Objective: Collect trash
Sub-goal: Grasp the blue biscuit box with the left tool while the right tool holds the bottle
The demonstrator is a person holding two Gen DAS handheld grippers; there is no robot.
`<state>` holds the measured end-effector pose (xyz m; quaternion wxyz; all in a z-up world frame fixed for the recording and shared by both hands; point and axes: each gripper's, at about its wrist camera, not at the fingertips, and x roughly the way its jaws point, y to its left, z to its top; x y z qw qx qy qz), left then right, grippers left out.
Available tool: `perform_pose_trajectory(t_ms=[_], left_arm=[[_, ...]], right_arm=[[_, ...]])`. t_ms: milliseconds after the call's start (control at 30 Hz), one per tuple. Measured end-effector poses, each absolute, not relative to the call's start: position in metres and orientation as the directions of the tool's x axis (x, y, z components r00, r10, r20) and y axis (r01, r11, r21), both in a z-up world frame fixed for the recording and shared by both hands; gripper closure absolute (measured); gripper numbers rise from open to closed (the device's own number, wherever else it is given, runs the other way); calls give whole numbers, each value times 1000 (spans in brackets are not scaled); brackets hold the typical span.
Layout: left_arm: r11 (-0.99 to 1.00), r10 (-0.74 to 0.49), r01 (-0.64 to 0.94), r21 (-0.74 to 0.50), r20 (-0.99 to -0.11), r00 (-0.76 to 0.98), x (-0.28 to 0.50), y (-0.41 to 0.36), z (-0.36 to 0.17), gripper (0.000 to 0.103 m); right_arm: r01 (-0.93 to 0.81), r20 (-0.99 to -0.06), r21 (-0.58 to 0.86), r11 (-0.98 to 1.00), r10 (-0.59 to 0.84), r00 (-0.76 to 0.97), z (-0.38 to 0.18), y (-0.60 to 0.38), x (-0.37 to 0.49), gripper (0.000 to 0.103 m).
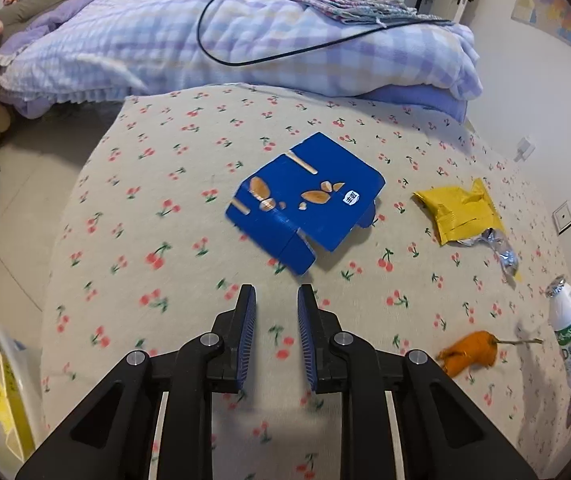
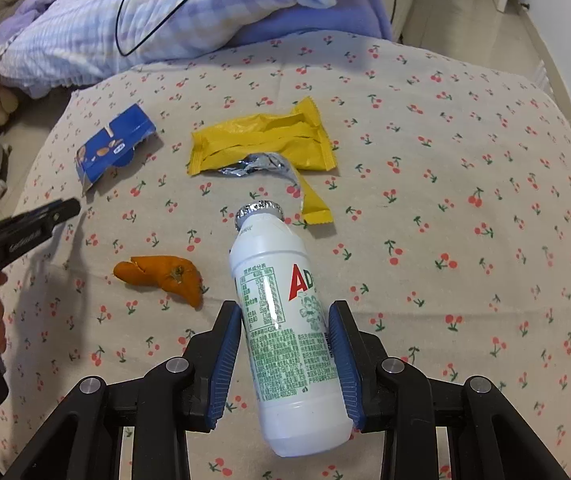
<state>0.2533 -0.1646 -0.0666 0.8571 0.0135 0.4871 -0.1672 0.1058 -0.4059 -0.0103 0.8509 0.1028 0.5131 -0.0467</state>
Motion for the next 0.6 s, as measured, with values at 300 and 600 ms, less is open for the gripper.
perform_pose_trajectory(t_ms=[300,600], left_arm=[[889,-178,449,92,-833,523,271,-201,-37,14],[796,-150,585,158,-884,443,327,-235,-59,14]], right_arm=[[225,-872,162,961,32,489,-3,-420,102,63],[266,-875,175,948,26,484,-6,-446,105,63]])
